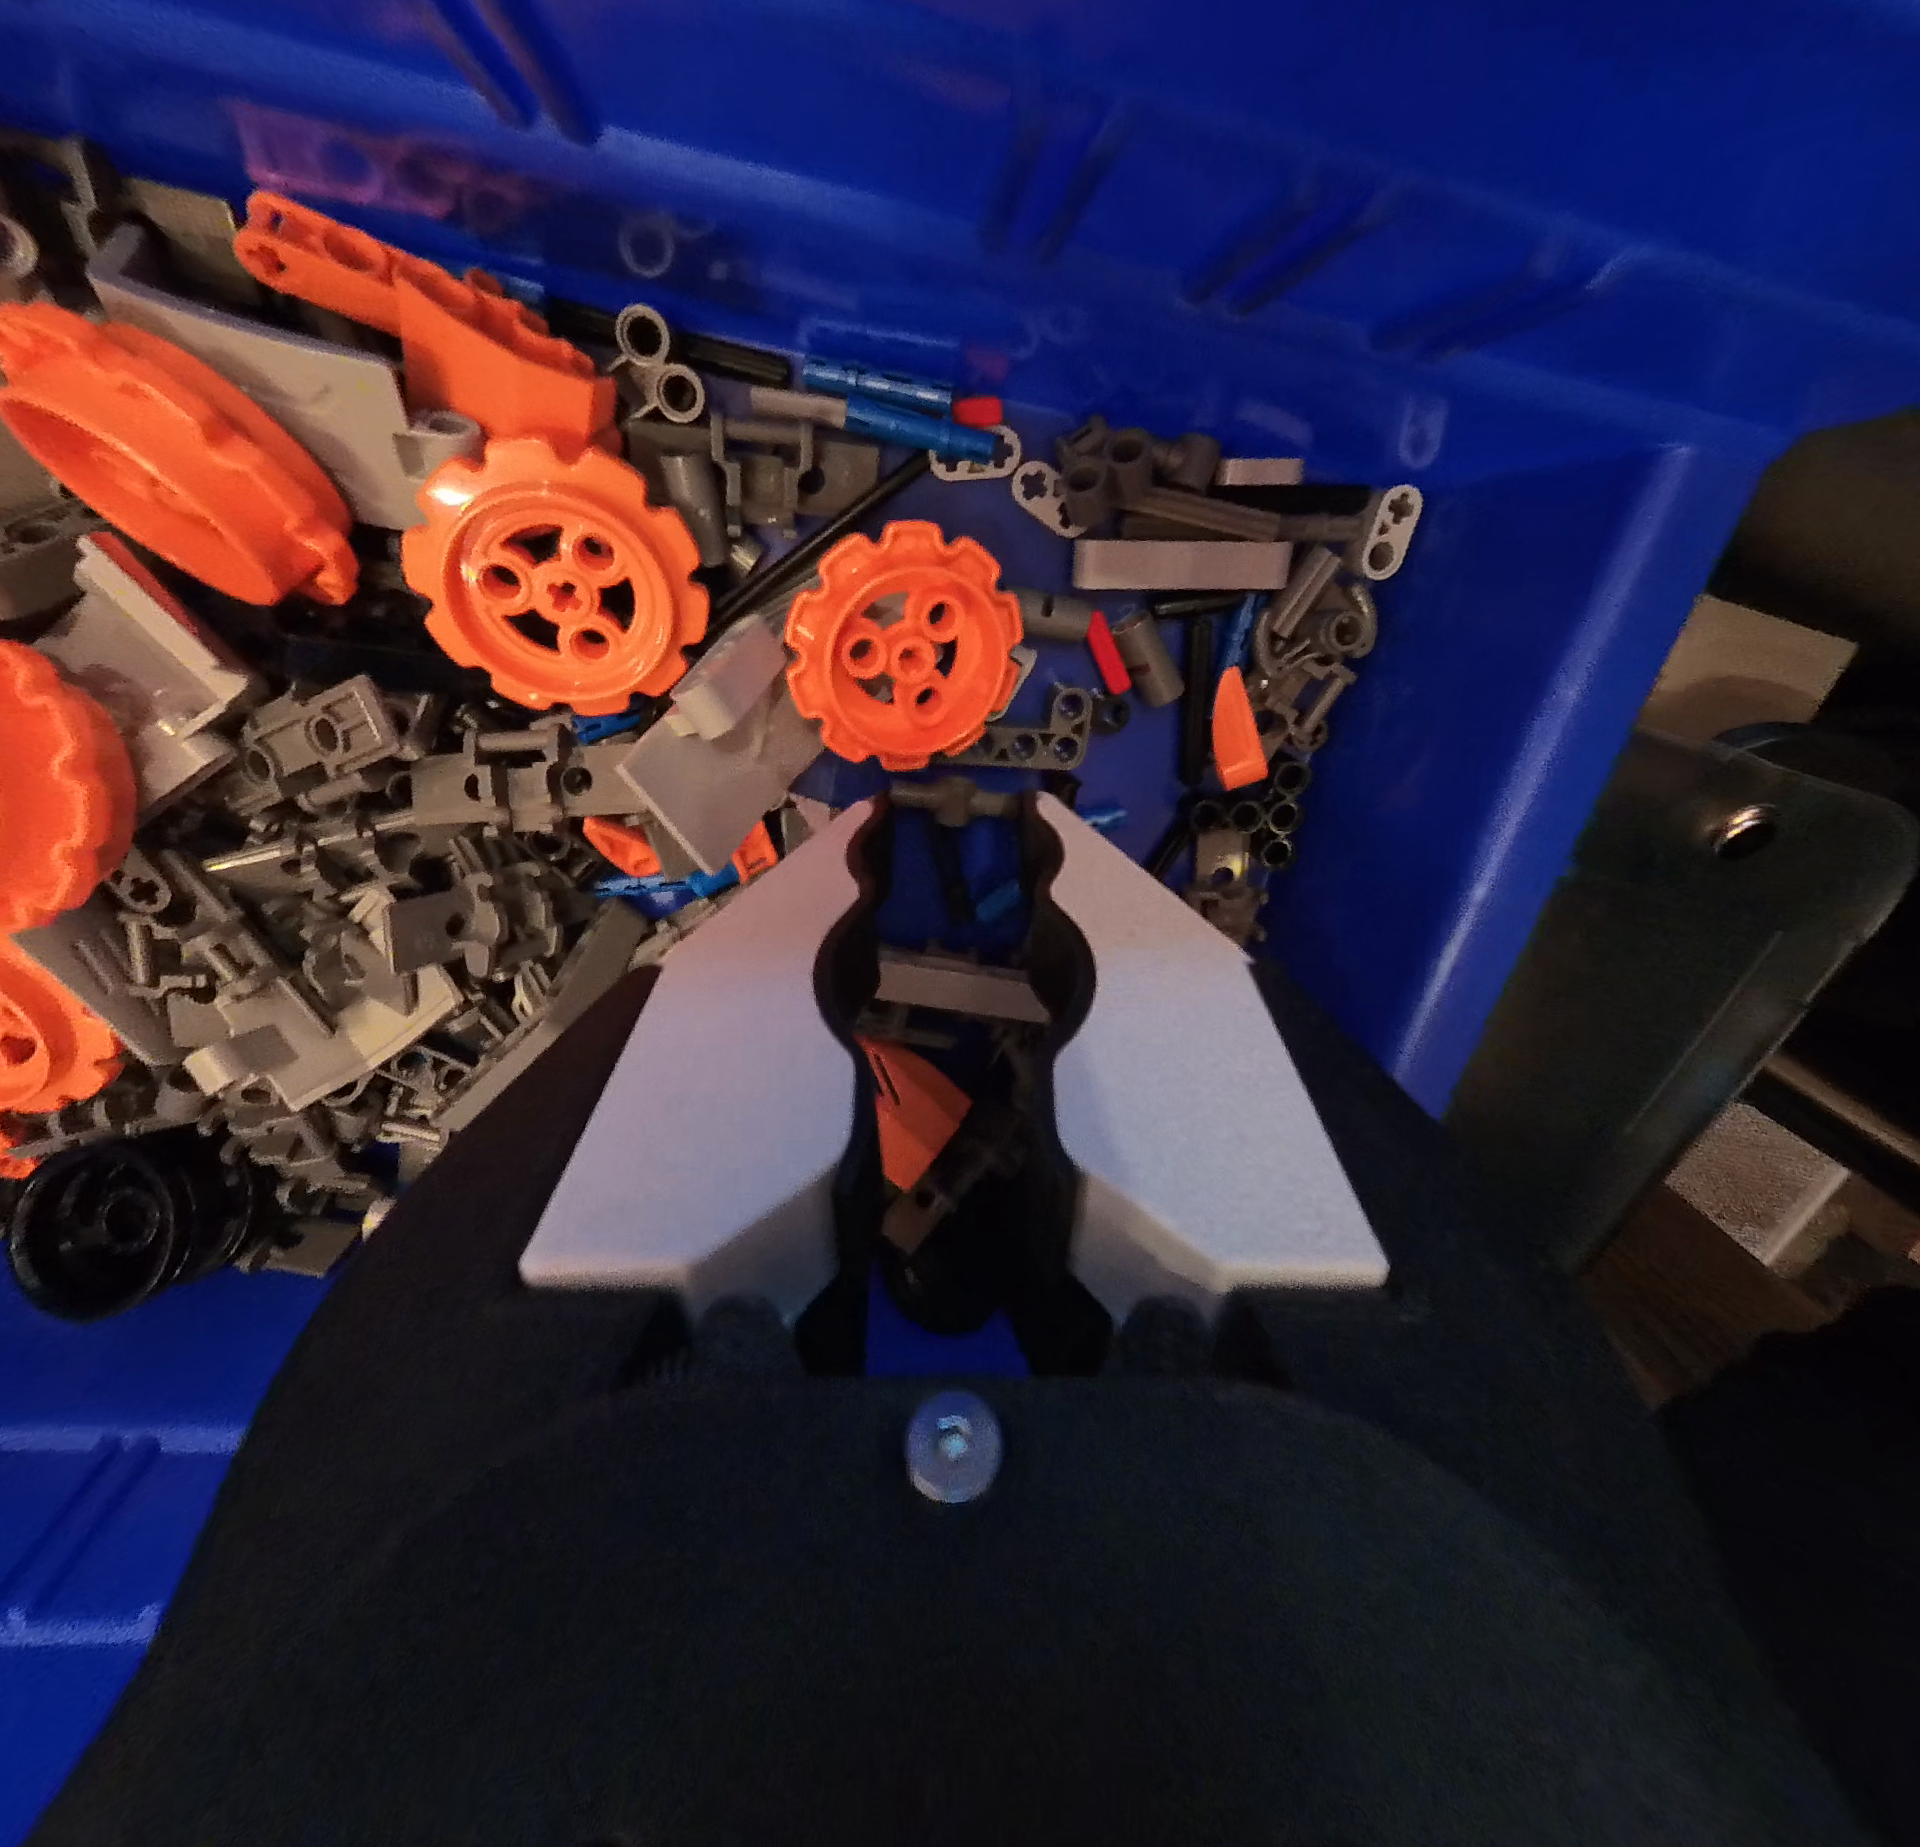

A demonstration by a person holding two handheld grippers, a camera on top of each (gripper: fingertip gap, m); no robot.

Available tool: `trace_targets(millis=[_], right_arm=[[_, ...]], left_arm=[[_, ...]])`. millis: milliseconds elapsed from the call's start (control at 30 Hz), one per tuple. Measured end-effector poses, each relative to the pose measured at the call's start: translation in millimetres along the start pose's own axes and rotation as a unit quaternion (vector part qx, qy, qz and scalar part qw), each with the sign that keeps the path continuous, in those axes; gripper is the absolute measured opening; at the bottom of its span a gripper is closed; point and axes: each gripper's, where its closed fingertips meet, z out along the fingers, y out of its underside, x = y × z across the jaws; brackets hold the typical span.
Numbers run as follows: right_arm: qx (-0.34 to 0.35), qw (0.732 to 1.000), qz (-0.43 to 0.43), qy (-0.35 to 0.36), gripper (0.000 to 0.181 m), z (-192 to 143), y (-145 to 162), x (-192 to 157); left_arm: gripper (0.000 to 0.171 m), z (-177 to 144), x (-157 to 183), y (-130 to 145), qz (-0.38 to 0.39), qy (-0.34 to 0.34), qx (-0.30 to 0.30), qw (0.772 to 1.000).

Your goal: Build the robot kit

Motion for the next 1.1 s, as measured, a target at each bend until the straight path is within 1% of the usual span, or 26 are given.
trace_targets(millis=[67, 233, 433, 567, 767, 900, 933, 1000, 1033, 1100], right_arm=[[0.001, 1.000, -0.002, 0.000, 0.013, 0, -1, -1], [0.005, 1.000, -0.012, 0.003, 0.013, -1, -4, -2], [0.014, 0.999, -0.038, 0.005, 0.013, -3, -11, -9], [0.025, 0.998, -0.056, 0.008, 0.013, -7, -17, -15], [0.054, 0.996, -0.072, 0.008, 0.013, -15, -32, -24], [0.075, 0.994, -0.081, 0.000, 0.014, -18, -47, -37], [0.079, 0.994, -0.081, -0.003, 0.014, -18, -50, -41], [0.096, 0.992, -0.081, -0.024, 0.014, -17, -59, -54], [0.105, 0.991, -0.080, -0.035, 0.015, -17, -64, -61], [0.119, 0.989, -0.081, -0.046, 0.015, -17, -73, -72]], left_arm=[[0.022, -6, -3, 4, -0.001, -0.012, -0.003, 1.000], [0.022, -32, -5, -4, 0.000, -0.027, 0.038, 0.999], [0.022, -69, -1, -32, 0.023, -0.055, 0.092, 0.994], [0.021, -88, 5, -54, 0.036, -0.079, 0.116, 0.989], [0.022, -115, 14, -100, 0.051, -0.119, 0.168, 0.977], [0.021, -129, 25, -143, 0.066, -0.146, 0.208, 0.965], [0.022, -131, 32, -155, 0.071, -0.142, 0.221, 0.962], [0.022, -135, 42, -181, 0.084, -0.156, 0.247, 0.953], [0.022, -135, 51, -193, 0.092, -0.151, 0.259, 0.950], [0.021, -135, 58, -213, 0.100, -0.172, 0.274, 0.941]])
